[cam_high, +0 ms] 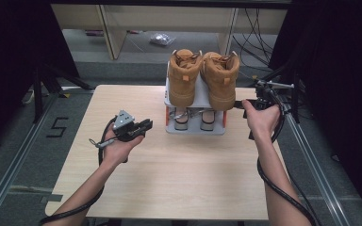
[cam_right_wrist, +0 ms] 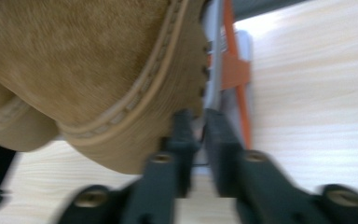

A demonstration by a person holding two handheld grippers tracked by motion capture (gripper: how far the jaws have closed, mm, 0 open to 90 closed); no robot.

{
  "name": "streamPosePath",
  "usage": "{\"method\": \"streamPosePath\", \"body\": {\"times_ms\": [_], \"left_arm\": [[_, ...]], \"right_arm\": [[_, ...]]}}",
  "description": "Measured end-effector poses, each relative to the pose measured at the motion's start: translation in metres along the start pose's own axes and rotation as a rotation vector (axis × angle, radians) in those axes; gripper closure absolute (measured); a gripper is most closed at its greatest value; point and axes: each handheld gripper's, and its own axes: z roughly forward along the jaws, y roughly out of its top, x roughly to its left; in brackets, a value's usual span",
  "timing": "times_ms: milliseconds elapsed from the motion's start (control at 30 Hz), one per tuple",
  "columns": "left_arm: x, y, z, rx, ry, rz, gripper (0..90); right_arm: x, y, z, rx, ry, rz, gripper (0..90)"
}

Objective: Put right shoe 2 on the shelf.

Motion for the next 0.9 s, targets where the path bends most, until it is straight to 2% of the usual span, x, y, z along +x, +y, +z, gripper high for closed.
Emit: {"method": "streamPosePath", "body": {"times_ms": [33, 100, 167, 200, 267, 300, 367, 400, 500, 567, 633, 700, 767, 900], "left_arm": [[0.001, 0.0, 0.0, 0.0, 0.002, 0.0, 79.3], [0.002, 0.0, 0.0, -0.001, 0.005, 0.0, 78.5], [0.002, -0.001, 0.0, -0.004, 0.007, -0.001, 77.7], [0.001, -0.001, 0.0, -0.003, 0.006, 0.0, 77.3], [0.0, -0.001, -0.001, -0.003, 0.004, 0.003, 76.6], [0.0, 0.0, 0.0, -0.005, 0.002, 0.002, 76.3], [-0.001, 0.0, 0.0, -0.006, 0.002, 0.004, 76.1], [-0.002, 0.0, 0.0, -0.007, -0.001, 0.005, 75.6], [-0.002, 0.0, 0.0, -0.007, -0.002, 0.006, 75.1], [0.0, 0.0, 0.0, -0.005, 0.0, 0.004, 74.8], [0.001, -0.001, 0.0, -0.006, 0.003, 0.002, 74.6], [0.003, -0.002, 0.0, -0.011, 0.001, -0.002, 74.1], [0.003, -0.002, 0.0, -0.011, 0.002, -0.003, 73.8], [0.002, -0.003, -0.001, -0.003, 0.005, -0.004, 73.4]], "right_arm": [[0.001, -0.002, -0.001, -0.017, -0.013, -0.014, 71.0], [0.001, -0.008, -0.003, -0.065, -0.046, -0.079, 59.3], [-0.002, -0.012, -0.006, -0.105, -0.027, -0.115, 52.7], [0.001, -0.014, -0.008, -0.116, -0.014, -0.094, 50.4], [0.001, -0.016, -0.01, -0.128, -0.001, -0.15, 46.3], [0.004, -0.017, -0.01, -0.126, 0.021, -0.154, 43.9], [0.006, -0.018, -0.01, -0.125, 0.026, -0.164, 42.0], [0.013, -0.02, -0.008, -0.132, 0.035, -0.19, 37.6], [0.016, -0.021, -0.004, -0.135, 0.051, -0.19, 33.3], [0.02, -0.023, 0.003, -0.141, 0.054, -0.226, 29.3], [0.021, -0.024, 0.005, -0.142, 0.06, -0.224, 27.9], [0.027, -0.026, 0.009, -0.136, 0.052, -0.222, 25.5], [0.03, -0.028, 0.014, -0.148, 0.037, -0.257, 20.6], [0.035, -0.028, 0.018, -0.153, 0.0, -0.27, 18.9]]}}
